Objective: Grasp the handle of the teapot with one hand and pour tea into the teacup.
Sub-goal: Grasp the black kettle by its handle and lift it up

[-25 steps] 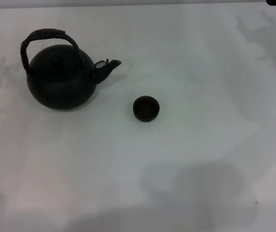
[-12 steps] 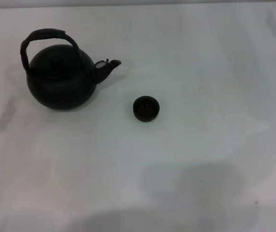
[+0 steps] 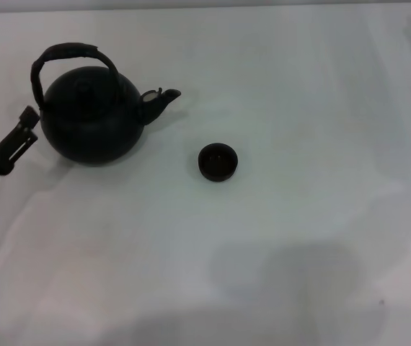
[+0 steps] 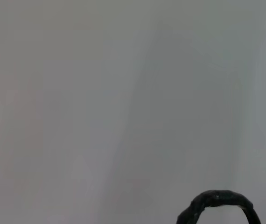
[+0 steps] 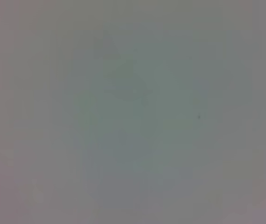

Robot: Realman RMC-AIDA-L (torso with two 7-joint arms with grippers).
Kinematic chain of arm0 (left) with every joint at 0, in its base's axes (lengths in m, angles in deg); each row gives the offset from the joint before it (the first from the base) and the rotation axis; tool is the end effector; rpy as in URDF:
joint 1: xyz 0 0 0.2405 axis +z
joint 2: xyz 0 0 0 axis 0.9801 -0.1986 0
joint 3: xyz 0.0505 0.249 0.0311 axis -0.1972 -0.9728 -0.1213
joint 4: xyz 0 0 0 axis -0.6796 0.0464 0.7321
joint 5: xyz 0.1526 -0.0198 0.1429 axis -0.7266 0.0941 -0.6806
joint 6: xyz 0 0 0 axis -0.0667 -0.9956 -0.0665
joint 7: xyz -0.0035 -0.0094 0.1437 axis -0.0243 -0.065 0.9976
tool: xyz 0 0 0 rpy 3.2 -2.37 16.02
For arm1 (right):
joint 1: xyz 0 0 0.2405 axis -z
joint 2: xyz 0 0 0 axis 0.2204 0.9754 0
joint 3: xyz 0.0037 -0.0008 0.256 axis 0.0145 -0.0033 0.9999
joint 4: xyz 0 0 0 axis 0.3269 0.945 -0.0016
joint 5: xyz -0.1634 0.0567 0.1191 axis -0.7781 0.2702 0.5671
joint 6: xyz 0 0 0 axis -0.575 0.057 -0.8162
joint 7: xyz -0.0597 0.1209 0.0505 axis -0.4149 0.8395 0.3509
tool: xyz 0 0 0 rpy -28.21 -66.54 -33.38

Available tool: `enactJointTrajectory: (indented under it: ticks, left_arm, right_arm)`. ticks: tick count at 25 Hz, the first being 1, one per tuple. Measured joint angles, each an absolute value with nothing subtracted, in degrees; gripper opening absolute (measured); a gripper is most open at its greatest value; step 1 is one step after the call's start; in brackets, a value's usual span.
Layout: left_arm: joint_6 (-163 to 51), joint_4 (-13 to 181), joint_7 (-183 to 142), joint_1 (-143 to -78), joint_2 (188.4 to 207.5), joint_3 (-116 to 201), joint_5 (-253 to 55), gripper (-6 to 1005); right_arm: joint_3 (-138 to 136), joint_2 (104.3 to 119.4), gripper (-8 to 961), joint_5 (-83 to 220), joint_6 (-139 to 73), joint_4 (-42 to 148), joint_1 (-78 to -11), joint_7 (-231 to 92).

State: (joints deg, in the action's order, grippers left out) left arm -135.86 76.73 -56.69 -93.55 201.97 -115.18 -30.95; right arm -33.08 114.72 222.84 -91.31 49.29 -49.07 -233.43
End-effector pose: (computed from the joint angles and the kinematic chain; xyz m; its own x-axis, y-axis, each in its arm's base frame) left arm -0.3607 0.2330 -0.0090 0.5427 0.0866 0.8354 0.7852 -0.4055 -0.4680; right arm 0.3365 0.4101 0.0490 0.7393 -0.0506 -0.6714 -0.6732 -0.0376 -0.7385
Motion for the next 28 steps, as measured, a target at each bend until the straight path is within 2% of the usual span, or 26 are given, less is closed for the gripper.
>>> enactJointTrajectory:
  ticks: [28]
  left_arm:
    - [-123.40,82.56,-50.45,-99.59,202.21,-114.68,-25.25,883]
  right_arm:
    - [-33.02,114.73,840,222.90,-91.27,49.36,-48.05,-231.62]
